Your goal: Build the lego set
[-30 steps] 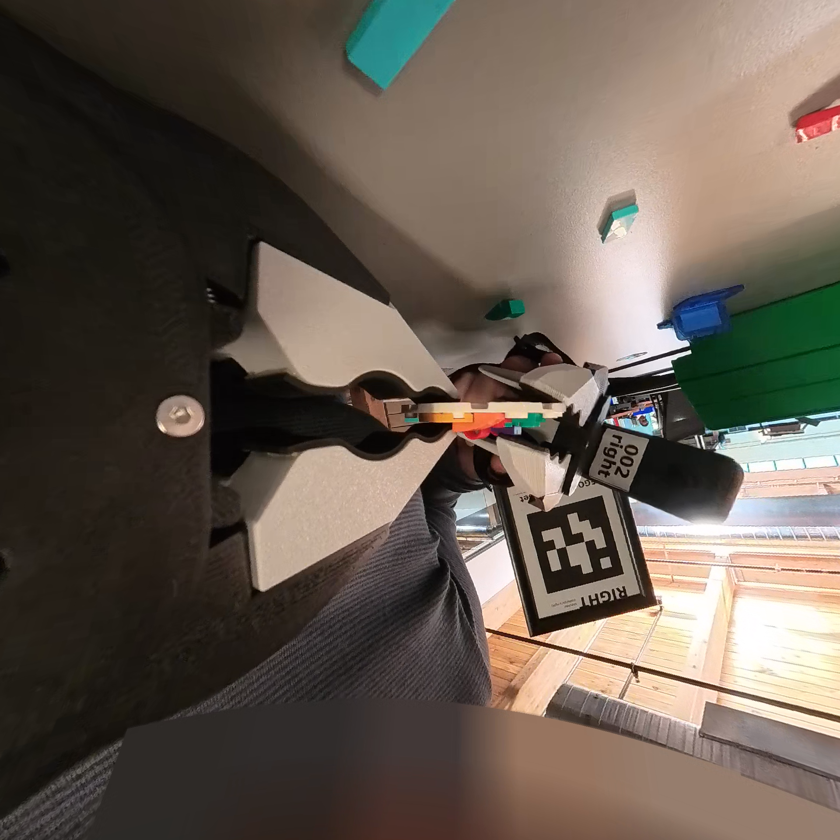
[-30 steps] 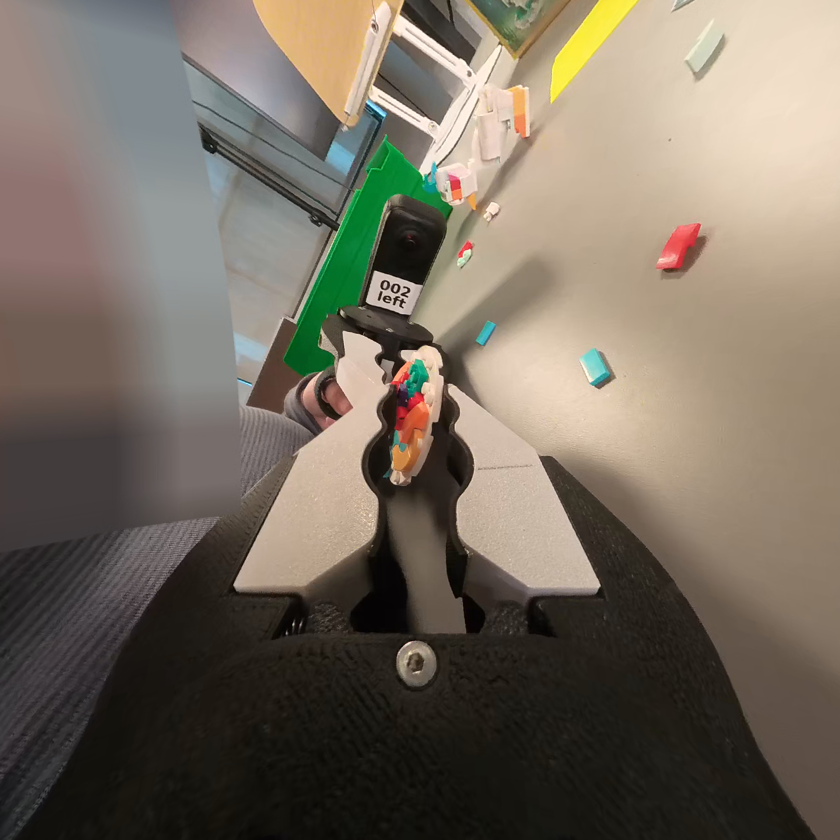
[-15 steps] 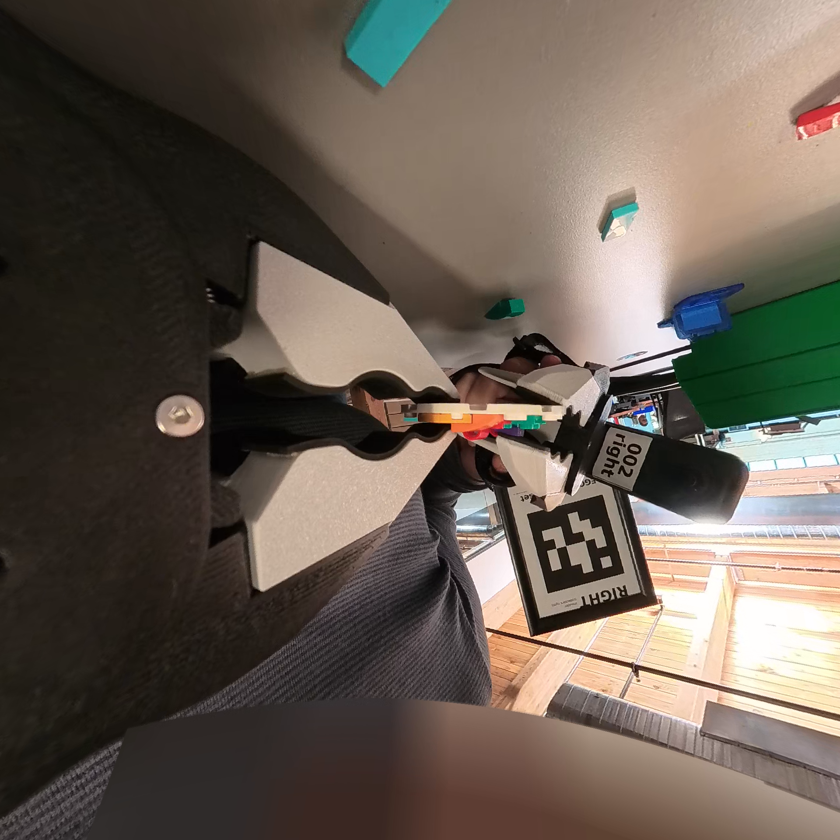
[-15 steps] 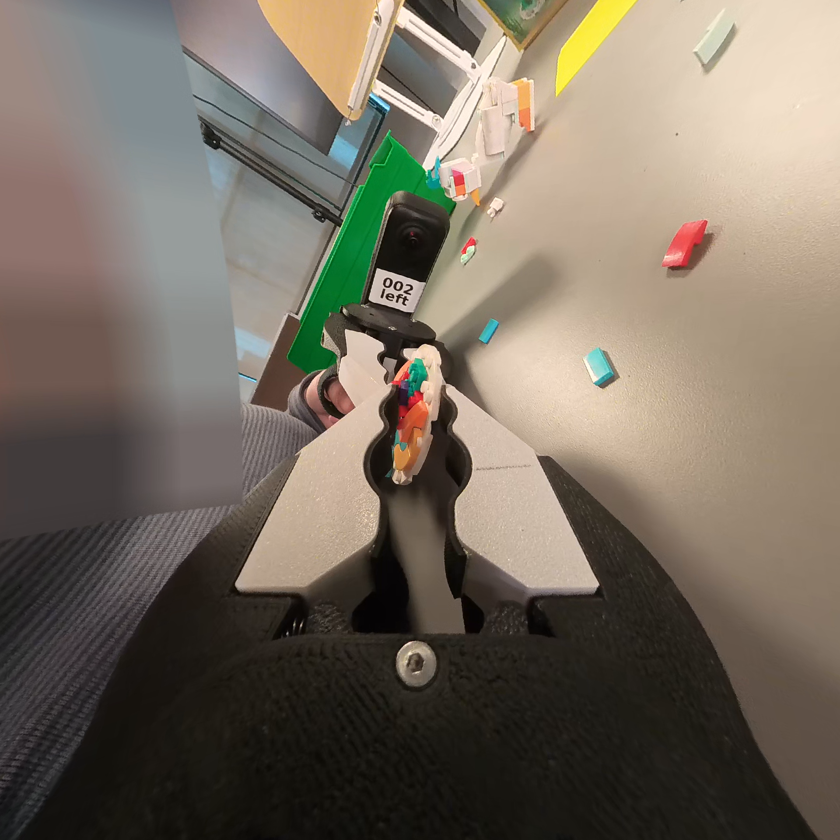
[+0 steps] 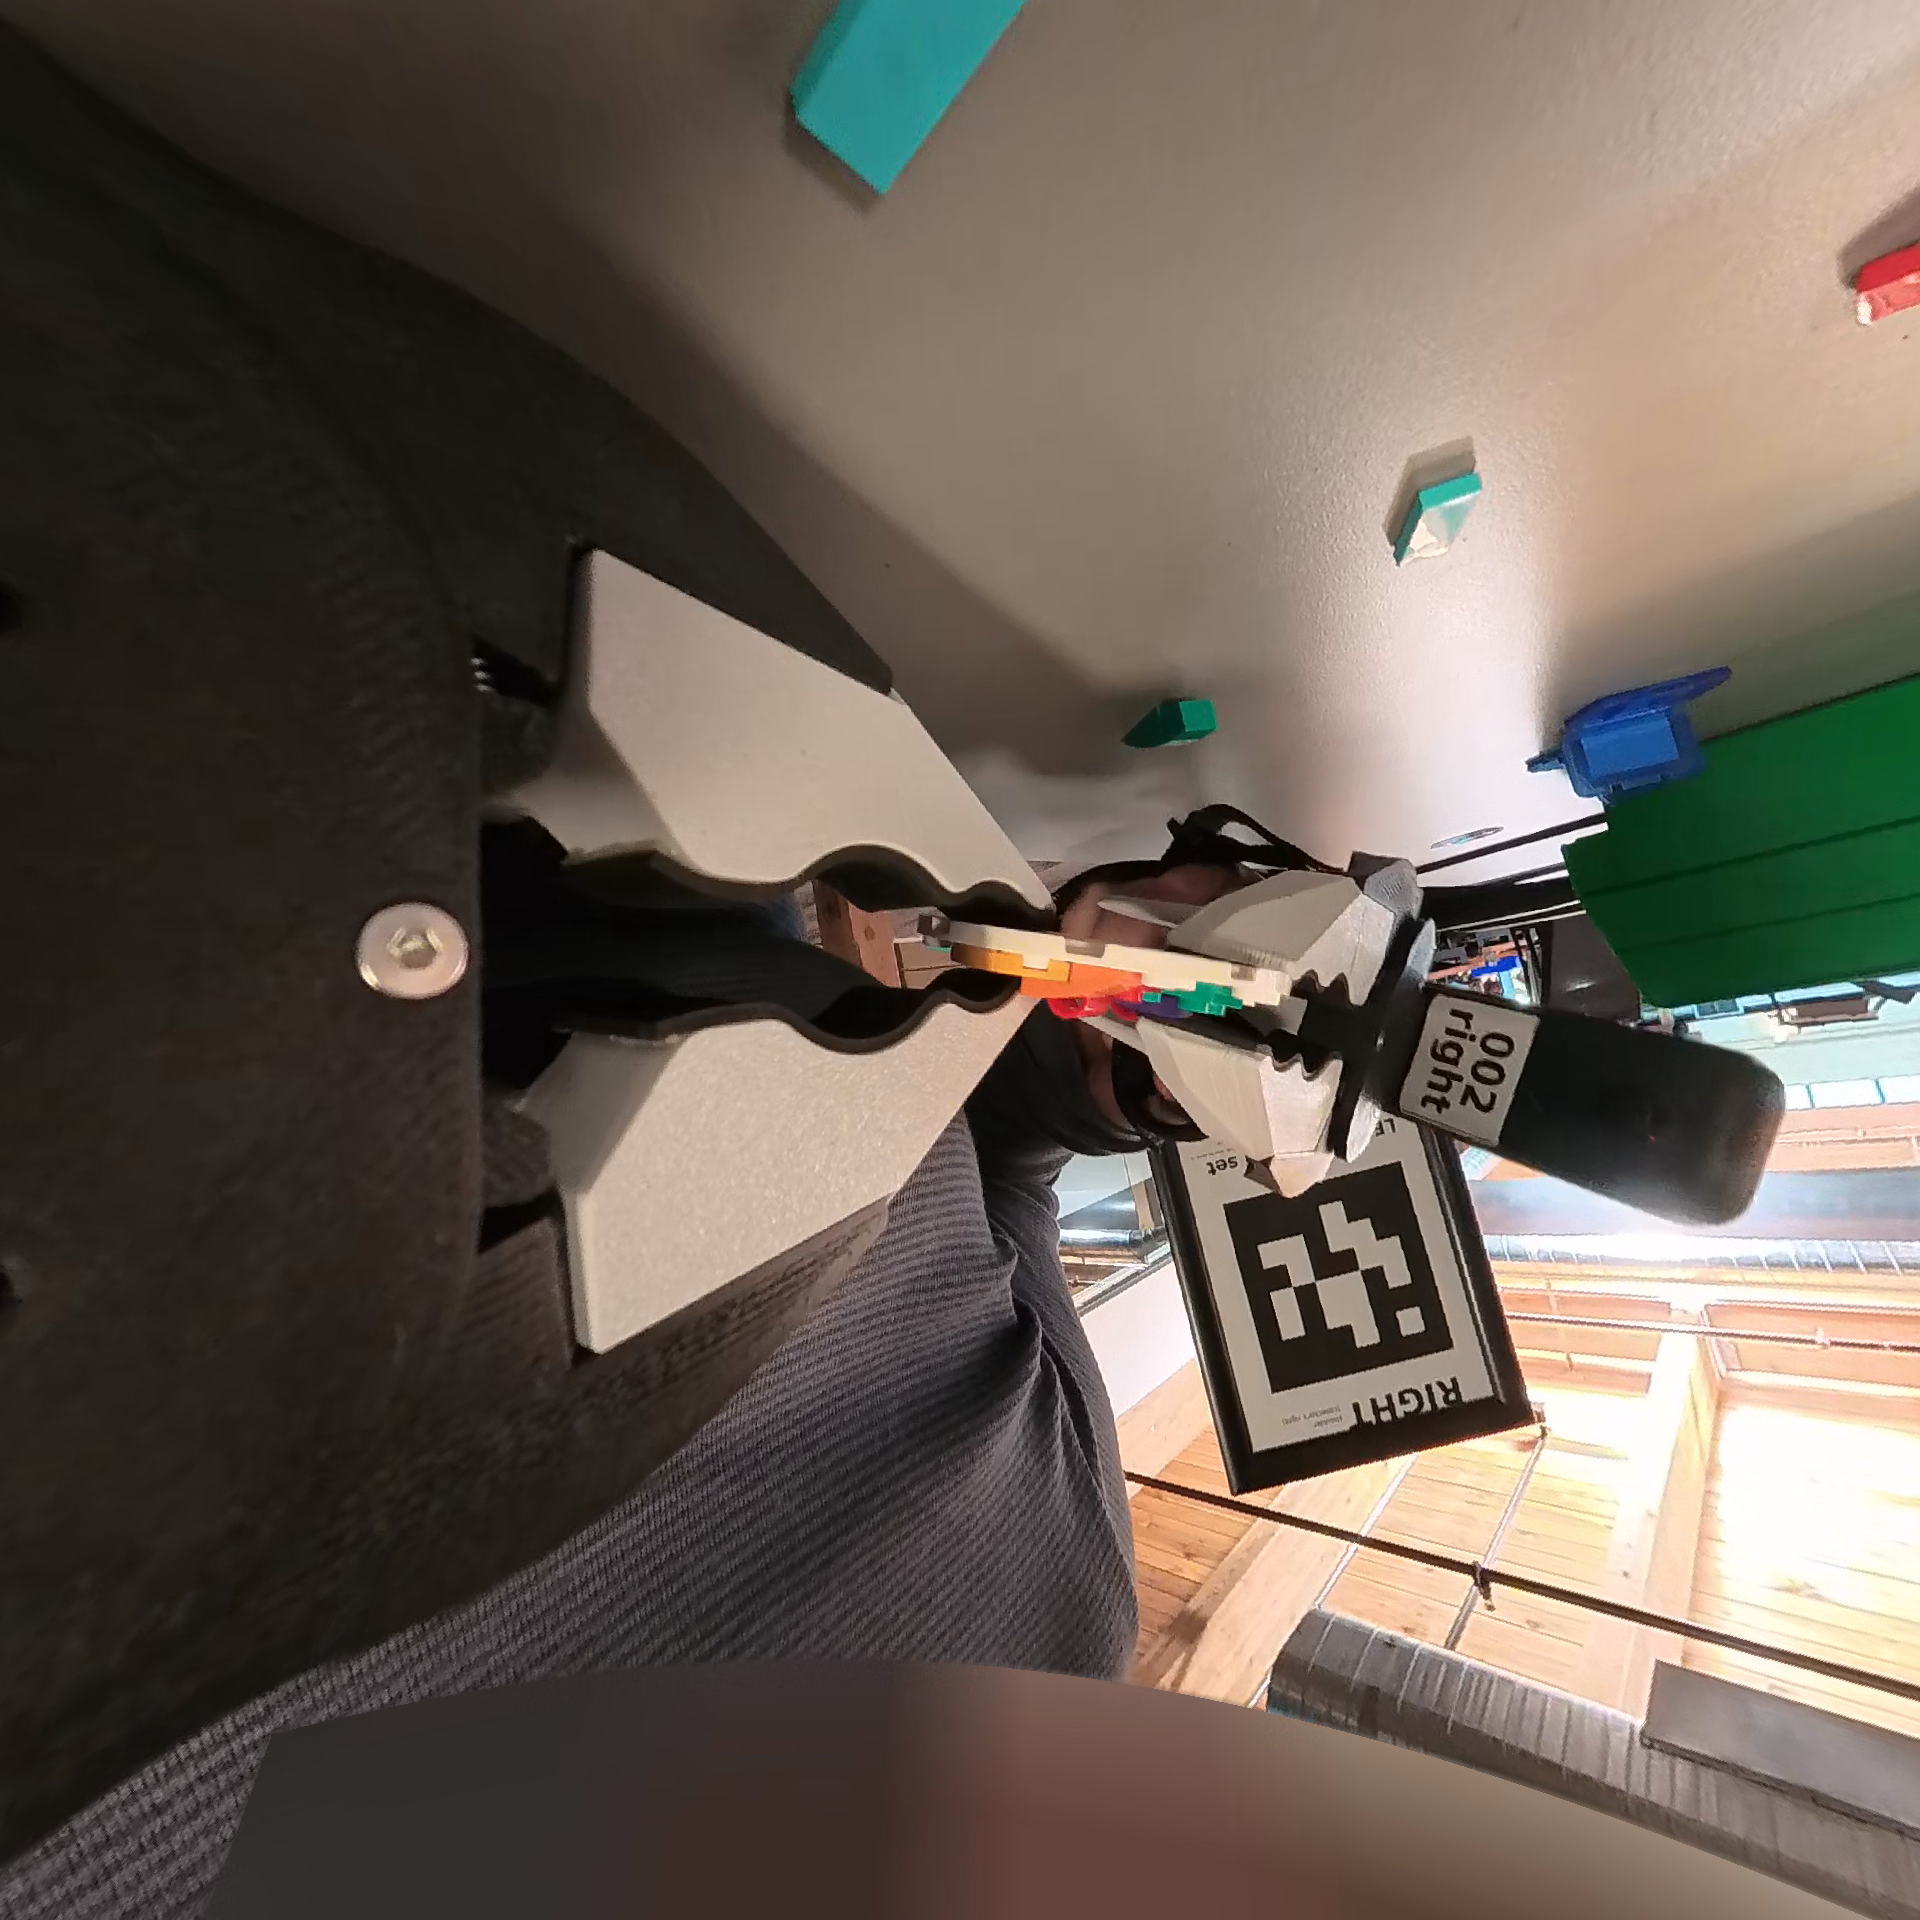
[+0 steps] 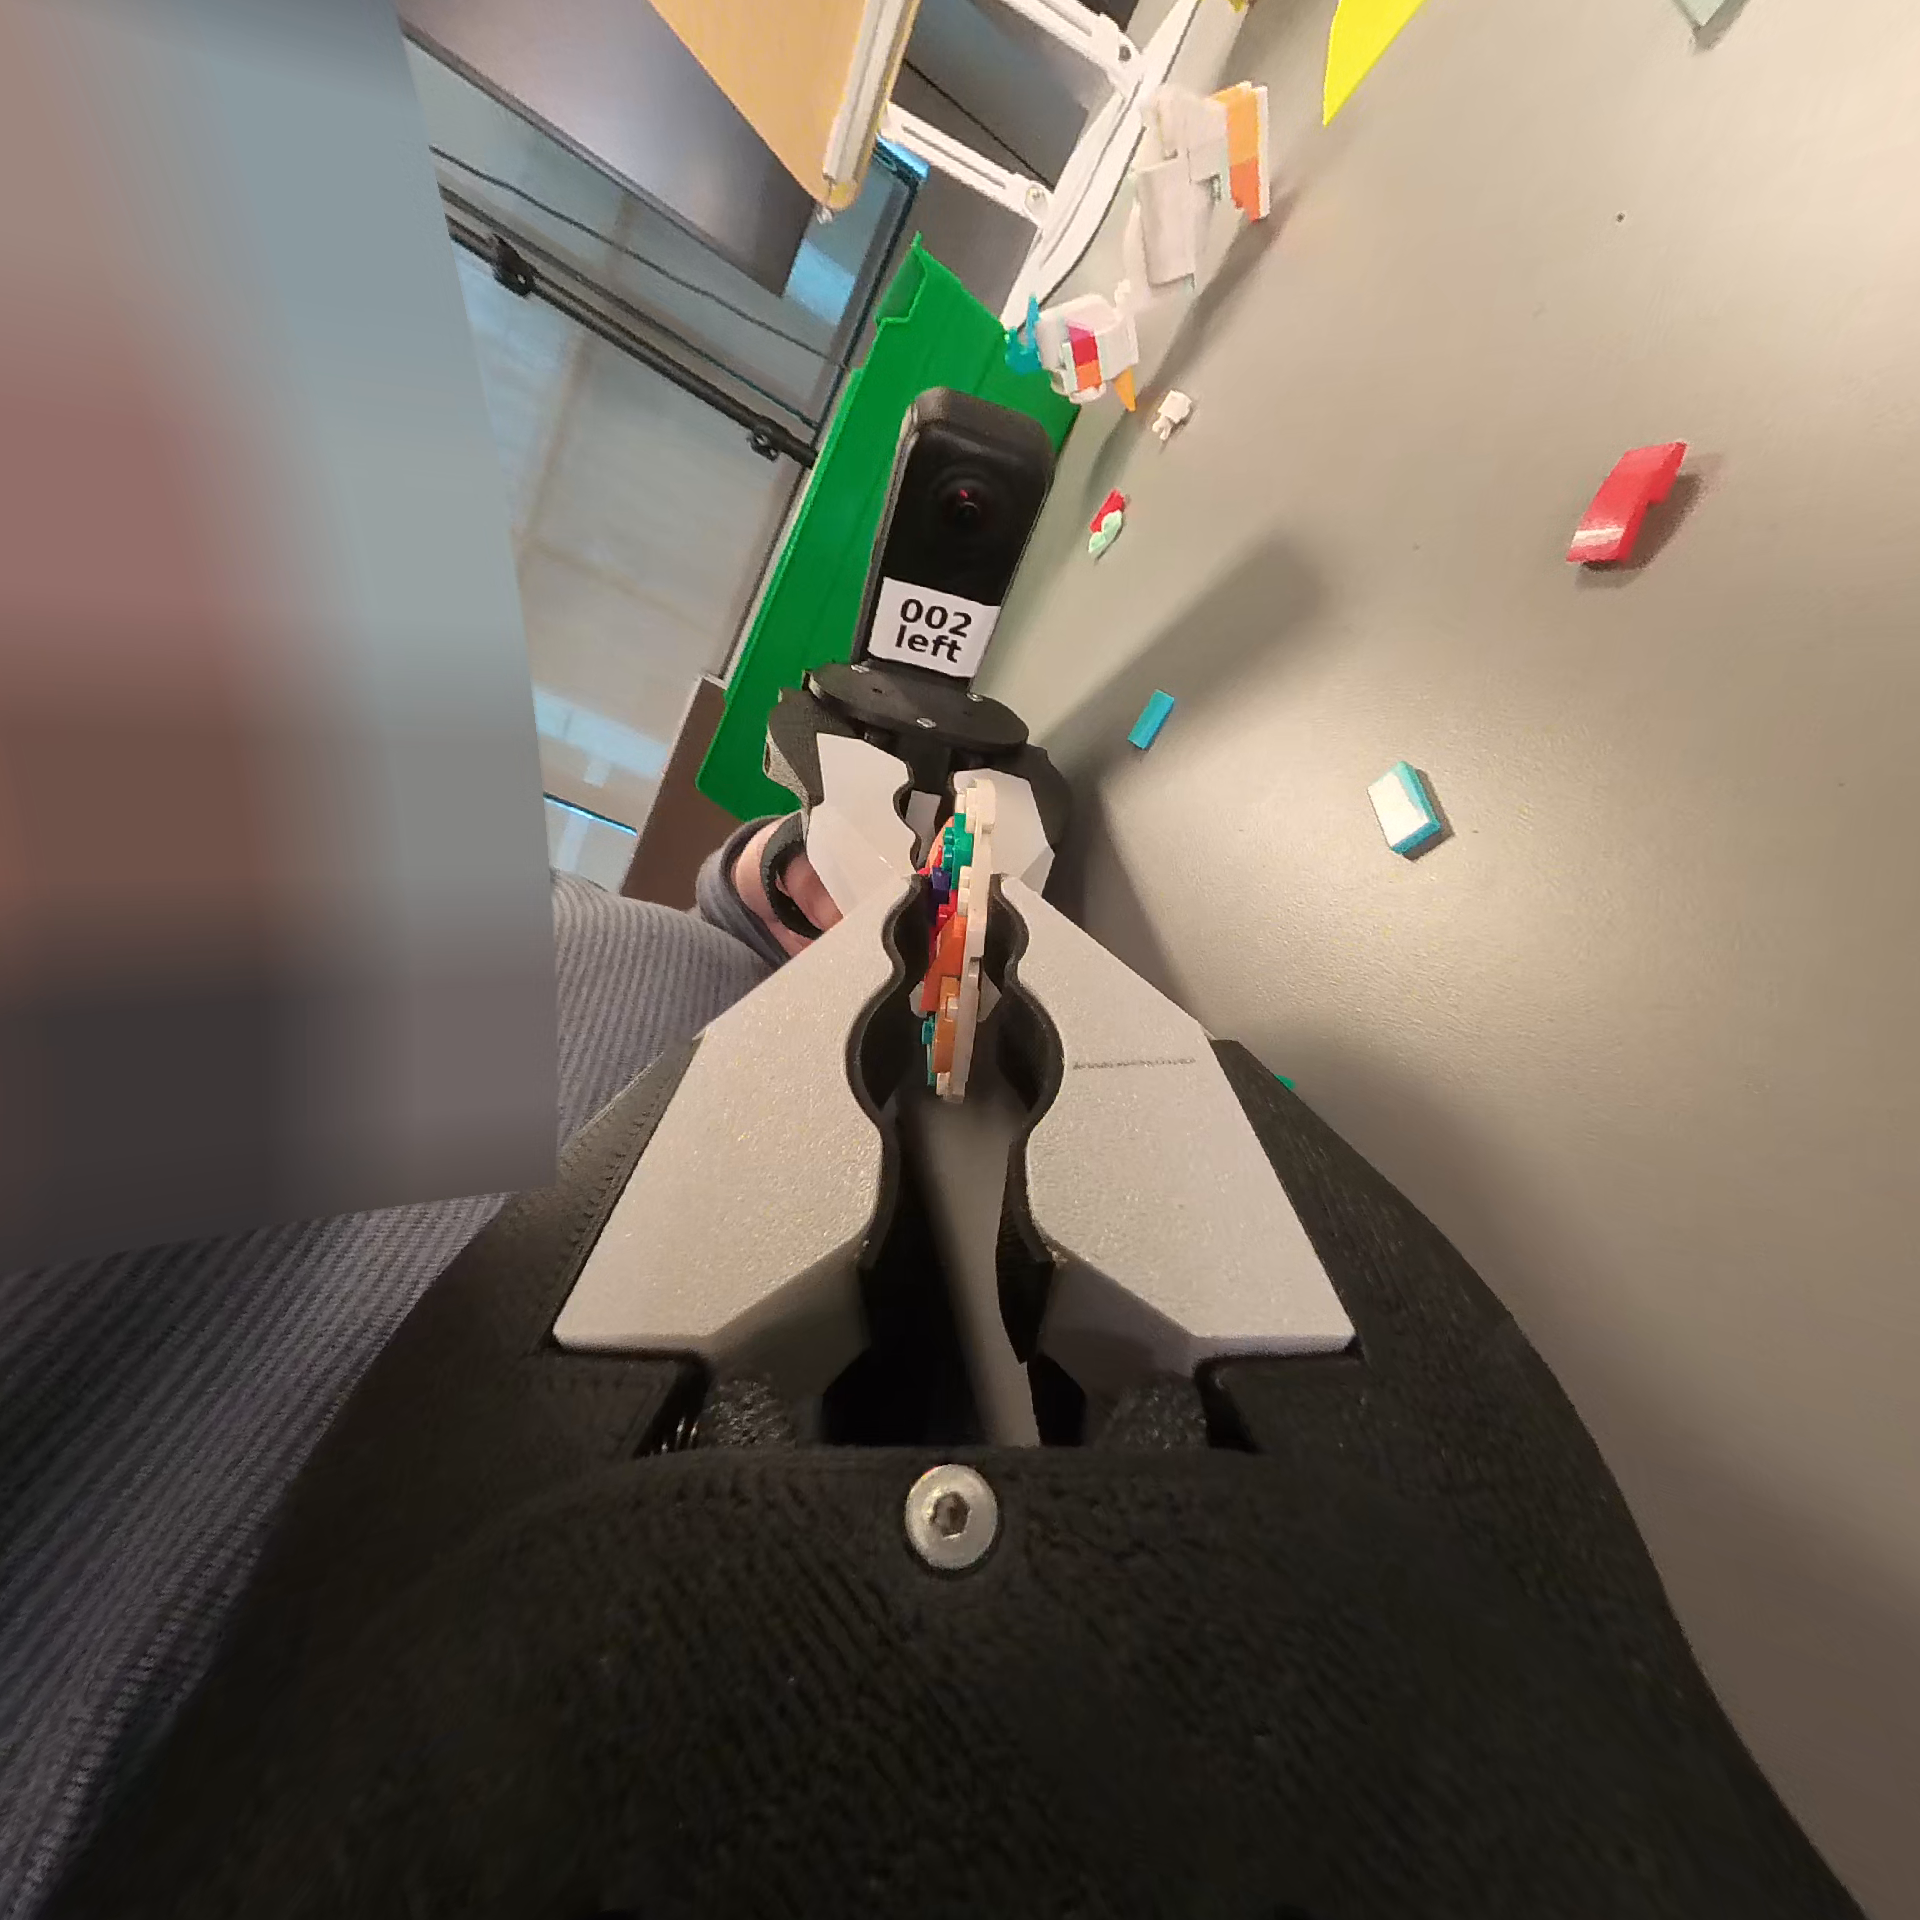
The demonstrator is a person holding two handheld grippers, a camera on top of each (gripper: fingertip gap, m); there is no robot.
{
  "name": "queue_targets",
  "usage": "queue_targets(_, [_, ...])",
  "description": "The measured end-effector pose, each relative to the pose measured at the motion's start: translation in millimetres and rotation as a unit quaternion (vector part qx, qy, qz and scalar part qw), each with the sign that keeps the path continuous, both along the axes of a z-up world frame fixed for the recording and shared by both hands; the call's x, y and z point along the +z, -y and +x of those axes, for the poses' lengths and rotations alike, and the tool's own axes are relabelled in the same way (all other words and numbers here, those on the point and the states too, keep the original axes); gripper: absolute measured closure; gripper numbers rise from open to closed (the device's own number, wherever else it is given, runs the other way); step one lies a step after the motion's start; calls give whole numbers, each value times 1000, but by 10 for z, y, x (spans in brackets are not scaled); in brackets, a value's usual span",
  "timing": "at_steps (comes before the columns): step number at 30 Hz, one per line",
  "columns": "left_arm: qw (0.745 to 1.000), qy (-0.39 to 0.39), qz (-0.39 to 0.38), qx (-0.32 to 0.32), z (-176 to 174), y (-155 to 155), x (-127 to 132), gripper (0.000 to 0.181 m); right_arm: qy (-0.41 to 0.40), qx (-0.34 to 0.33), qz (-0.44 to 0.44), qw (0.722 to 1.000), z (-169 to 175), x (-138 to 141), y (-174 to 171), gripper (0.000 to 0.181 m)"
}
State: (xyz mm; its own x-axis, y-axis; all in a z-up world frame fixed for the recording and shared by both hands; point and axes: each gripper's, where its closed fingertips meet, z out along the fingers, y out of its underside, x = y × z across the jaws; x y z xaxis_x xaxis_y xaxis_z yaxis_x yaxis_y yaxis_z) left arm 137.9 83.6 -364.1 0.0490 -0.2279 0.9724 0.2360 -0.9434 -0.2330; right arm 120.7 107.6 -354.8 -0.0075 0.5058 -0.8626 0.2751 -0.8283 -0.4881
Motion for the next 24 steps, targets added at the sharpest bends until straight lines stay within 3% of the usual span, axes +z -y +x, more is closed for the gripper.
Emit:
queue_targets(20, [1000, 14, -1, -1, -8, 1, 35, 176, -18, 11, -43, 999, -48, 19, 21, 174])
queue_targets(24, [1000, 22, -1, 7, -26, -22, 56, 176, -23, 5, -35, 999, -84, 17, 2, 165])
